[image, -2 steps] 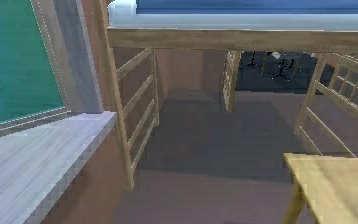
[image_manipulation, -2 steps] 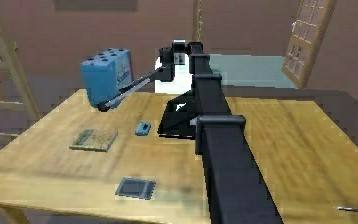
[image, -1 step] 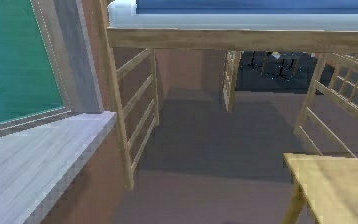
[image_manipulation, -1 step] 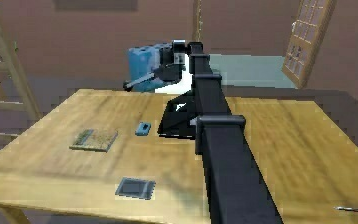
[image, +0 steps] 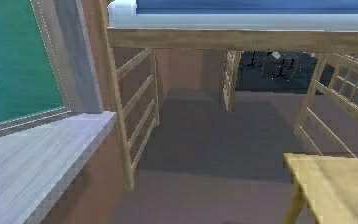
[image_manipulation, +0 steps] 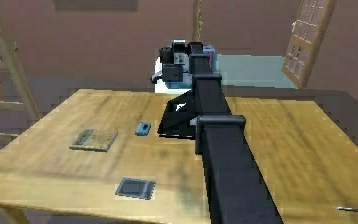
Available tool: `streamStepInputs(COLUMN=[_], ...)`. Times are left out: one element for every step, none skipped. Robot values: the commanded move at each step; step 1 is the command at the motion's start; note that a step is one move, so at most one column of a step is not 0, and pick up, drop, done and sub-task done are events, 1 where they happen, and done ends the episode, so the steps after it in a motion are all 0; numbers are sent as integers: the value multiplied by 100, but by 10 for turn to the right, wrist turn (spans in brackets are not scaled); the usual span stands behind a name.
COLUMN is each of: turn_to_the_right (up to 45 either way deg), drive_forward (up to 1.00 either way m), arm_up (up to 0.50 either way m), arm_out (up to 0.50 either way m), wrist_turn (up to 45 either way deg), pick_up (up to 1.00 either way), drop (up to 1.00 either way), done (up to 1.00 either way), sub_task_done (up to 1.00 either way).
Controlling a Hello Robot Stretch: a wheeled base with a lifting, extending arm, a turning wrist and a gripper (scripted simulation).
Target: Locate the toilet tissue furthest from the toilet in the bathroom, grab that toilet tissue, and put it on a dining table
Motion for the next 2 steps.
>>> streamStepInputs(turn_to_the_right=[0, 0], drive_forward=[0, 0], arm_up=[-32, 0], arm_out=[0, 0], wrist_turn=[0, 0], pick_up=[0, 0], drop=[0, 100], done=[0, 0], sub_task_done=[0, 0])
